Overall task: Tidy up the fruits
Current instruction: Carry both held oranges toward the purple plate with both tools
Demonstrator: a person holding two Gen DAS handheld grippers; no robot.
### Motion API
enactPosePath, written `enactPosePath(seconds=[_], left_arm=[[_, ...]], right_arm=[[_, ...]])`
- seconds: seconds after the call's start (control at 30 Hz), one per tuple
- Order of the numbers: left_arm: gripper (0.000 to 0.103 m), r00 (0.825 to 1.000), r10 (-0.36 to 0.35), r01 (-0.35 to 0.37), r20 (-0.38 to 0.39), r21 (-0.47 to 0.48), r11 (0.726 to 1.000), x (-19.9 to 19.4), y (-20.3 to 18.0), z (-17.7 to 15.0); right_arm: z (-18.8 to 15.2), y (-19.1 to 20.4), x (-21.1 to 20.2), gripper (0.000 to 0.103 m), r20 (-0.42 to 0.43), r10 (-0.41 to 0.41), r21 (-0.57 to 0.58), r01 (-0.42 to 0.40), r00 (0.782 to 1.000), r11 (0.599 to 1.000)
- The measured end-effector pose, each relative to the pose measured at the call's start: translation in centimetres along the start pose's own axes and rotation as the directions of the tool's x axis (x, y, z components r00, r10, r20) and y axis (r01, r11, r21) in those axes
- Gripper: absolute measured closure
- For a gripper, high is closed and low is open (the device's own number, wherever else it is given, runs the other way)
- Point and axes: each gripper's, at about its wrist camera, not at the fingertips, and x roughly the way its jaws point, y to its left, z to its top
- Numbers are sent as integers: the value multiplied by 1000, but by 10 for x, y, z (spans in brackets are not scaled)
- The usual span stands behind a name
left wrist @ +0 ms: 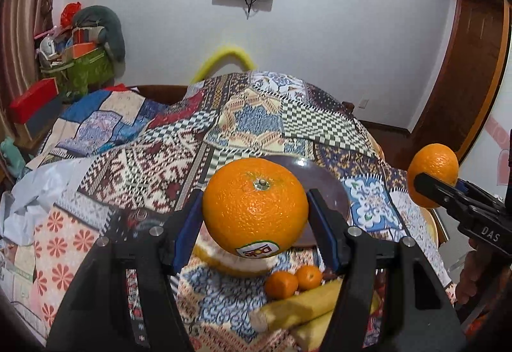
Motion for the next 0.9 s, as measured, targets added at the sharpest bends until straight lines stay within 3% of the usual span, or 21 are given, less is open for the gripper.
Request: enactPosePath(seconds=[0.47,0.9], left_arm=[[39,1000,-5,5,-24,17,1000,56,-4,29],[40,991,-31,32,-128,9,999,126,4,35]], right_arm=[[26,-16,46,36,0,-30,-41,30,1000,999],[30,-17,111,36,-106,-10,-120,-2,994,993]])
